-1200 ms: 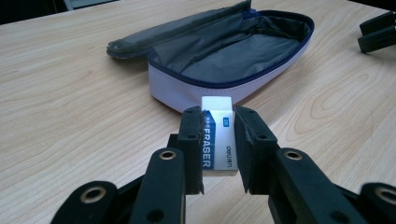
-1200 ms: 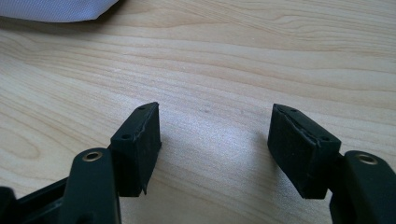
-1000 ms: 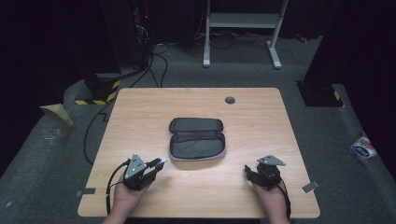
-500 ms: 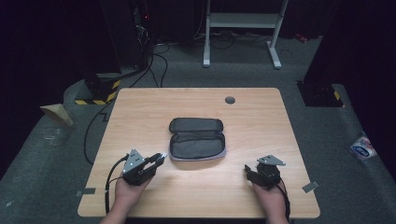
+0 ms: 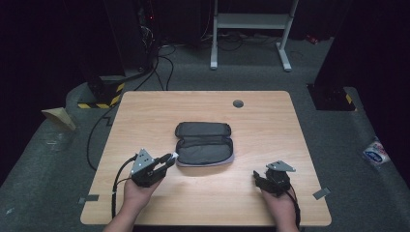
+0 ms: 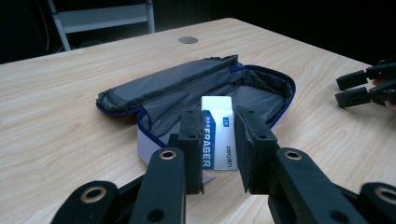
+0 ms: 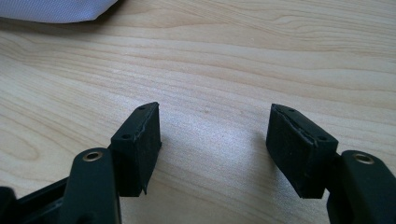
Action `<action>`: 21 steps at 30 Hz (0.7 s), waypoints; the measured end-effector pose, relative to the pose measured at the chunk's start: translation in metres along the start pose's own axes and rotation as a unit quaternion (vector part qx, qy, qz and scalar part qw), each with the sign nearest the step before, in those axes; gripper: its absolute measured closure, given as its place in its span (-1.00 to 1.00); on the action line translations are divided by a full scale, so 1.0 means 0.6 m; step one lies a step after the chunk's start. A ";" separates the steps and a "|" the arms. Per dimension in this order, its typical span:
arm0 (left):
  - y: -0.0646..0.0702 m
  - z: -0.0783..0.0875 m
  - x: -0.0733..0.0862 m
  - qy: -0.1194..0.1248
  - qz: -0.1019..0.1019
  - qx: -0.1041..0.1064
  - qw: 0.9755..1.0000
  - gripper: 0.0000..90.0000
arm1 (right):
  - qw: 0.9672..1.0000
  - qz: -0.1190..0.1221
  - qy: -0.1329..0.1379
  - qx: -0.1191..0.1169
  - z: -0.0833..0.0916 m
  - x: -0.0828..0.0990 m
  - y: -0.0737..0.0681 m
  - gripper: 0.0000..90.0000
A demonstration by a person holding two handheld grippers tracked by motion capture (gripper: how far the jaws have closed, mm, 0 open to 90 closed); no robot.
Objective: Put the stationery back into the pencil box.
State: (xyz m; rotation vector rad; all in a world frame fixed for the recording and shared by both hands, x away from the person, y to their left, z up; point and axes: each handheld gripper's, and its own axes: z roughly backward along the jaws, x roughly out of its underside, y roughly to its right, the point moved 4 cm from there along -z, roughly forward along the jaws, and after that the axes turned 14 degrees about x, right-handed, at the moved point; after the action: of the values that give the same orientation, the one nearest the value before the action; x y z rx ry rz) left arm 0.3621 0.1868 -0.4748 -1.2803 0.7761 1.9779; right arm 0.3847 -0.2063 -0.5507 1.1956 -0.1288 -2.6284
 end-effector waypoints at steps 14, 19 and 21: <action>-0.009 -0.038 -0.025 -0.002 0.014 0.009 1.000 0.62 | 1.000 0.003 0.001 -0.002 0.001 0.001 0.000 -0.22; -0.014 -0.053 -0.027 -0.015 0.015 0.010 1.000 0.62 | 1.000 0.003 0.001 -0.002 0.001 0.001 0.000 -0.22; -0.016 -0.057 -0.028 -0.018 0.016 0.011 1.000 0.62 | 1.000 0.003 0.001 -0.002 0.001 0.001 0.000 -0.22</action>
State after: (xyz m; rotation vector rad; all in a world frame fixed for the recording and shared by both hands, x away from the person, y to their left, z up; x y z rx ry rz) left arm 0.3935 0.1629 -0.4724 -1.2242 0.8032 2.0067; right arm 0.3839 -0.2063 -0.5507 1.1955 -0.1266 -2.6214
